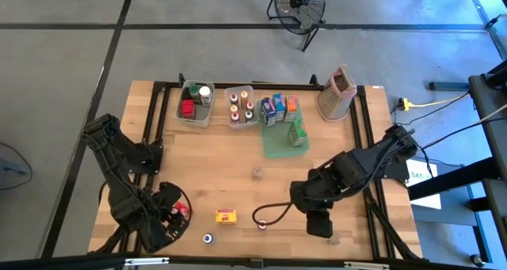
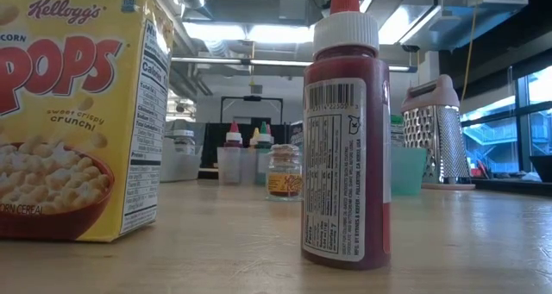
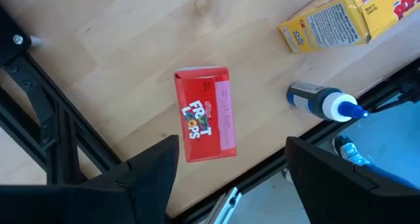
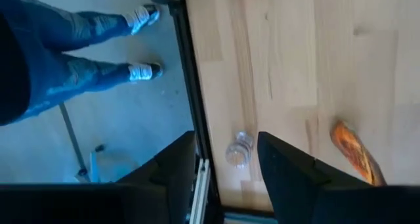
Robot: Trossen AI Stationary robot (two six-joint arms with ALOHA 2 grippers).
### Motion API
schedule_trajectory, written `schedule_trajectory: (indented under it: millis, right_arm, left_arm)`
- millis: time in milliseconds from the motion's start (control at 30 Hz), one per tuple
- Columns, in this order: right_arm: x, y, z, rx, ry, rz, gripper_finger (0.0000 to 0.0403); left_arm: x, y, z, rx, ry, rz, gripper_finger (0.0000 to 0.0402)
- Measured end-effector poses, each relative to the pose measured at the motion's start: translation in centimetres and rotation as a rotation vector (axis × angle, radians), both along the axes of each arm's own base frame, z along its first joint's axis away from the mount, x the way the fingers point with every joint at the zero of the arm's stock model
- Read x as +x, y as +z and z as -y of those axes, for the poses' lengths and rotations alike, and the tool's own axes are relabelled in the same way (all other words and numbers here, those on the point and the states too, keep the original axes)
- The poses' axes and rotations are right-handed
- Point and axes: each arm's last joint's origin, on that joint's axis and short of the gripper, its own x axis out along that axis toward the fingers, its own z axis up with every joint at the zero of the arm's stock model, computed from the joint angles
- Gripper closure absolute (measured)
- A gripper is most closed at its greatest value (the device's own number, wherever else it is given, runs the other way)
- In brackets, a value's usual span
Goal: Pick & Place Kitchen Items
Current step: Put the bottom transparent spice bottle into the gray bin
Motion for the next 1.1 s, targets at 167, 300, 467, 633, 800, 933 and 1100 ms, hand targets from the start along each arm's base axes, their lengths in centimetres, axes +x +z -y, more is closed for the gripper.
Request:
schedule_trajectory:
  millis: [167, 300, 467, 633, 800, 933, 1100]
  right_arm:
    - [0.1, 0.0, 0.1, -0.04, -0.028, 0.025, 0.0207]
    - [-0.3, -0.1, 0.0, -0.061, -0.042, -0.008, 0.0159]
    - [-1.5, -0.5, -1.2, -0.06, -0.06, -0.087, 0.0118]
    - [-3.0, -0.5, -3.1, -0.025, -0.16, -0.174, 0.0115]
    - [-4.8, -0.6, -5.1, -0.05, -0.319, -0.214, 0.0125]
    - [-6.4, -0.8, -6.8, -0.082, -0.446, -0.223, 0.0128]
    - [-8.6, -2.2, -8.9, -0.112, -0.637, -0.3, 0.0128]
  left_arm:
    - [0.1, 0.0, 0.2, -0.021, 0.014, 0.014, 0.0127]
    - [0.3, 0.1, 0.4, -0.043, 0.016, 0.029, 0.0127]
    - [0.3, 0.1, 0.5, -0.052, 0.007, 0.038, 0.0127]
    - [0.5, 0.2, 0.3, -0.012, -0.063, 0.072, 0.0127]
    - [0.7, 1.5, -1.2, 0.049, -0.158, 0.164, 0.0127]
    - [0.6, 3.3, -3.1, 0.119, -0.246, 0.275, 0.0127]
    - [-0.1, 5.1, -5.0, 0.173, -0.312, 0.372, 0.0127]
